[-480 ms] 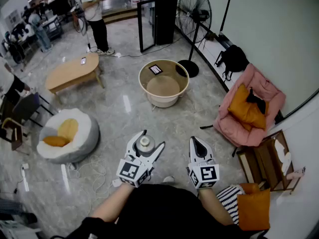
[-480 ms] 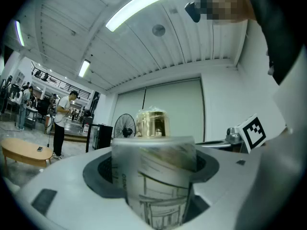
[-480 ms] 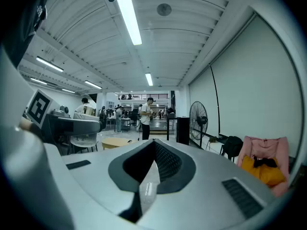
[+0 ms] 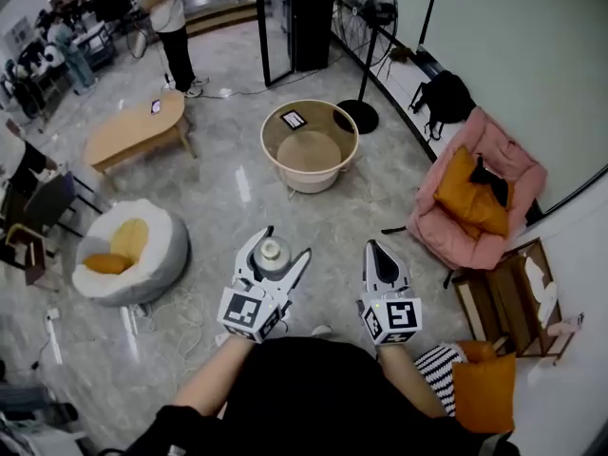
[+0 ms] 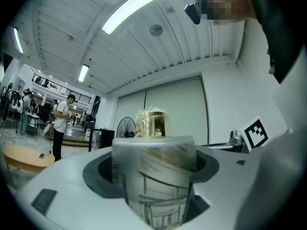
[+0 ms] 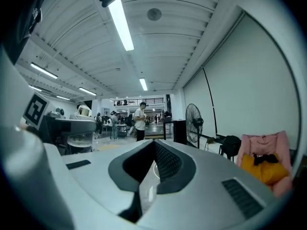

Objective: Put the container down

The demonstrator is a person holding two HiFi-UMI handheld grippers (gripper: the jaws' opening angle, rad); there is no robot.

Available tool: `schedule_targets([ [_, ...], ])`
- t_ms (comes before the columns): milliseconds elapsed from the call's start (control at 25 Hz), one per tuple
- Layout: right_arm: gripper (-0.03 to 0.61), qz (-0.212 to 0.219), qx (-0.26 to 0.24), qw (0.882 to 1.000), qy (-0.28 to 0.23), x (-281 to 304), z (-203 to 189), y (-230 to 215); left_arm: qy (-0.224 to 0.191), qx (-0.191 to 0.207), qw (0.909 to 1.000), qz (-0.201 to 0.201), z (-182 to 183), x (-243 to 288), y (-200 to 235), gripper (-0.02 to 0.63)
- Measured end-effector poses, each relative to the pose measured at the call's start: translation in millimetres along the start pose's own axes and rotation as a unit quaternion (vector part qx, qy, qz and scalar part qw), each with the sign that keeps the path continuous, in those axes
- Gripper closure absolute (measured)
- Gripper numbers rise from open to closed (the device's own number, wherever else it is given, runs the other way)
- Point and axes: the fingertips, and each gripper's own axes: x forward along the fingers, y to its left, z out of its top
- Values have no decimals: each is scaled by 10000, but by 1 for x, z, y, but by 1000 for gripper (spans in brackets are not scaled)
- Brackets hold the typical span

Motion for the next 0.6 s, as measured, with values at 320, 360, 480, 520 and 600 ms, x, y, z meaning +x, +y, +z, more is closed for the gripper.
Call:
schedule_targets([
  [320, 557, -20, 8, 10000, 87, -9, -28, -49, -82, 99, 9999, 66, -15, 30, -28, 265],
  [360, 555, -65, 46, 9999, 96, -12, -33, -55, -17, 111, 9999, 46, -21, 34, -31, 265],
  [480, 557, -212, 105, 9996, 165, -20, -47, -75, 170, 63, 9998, -10, -38, 47, -41, 265],
  [520, 557, -258, 127, 9994, 209, -21, -52, -82, 200, 25, 9998, -33, -42, 53, -45, 265],
  [600, 557, -339, 179, 9989, 287, -19, -57, -95, 238, -53, 9997, -100, -47, 67, -49, 265],
])
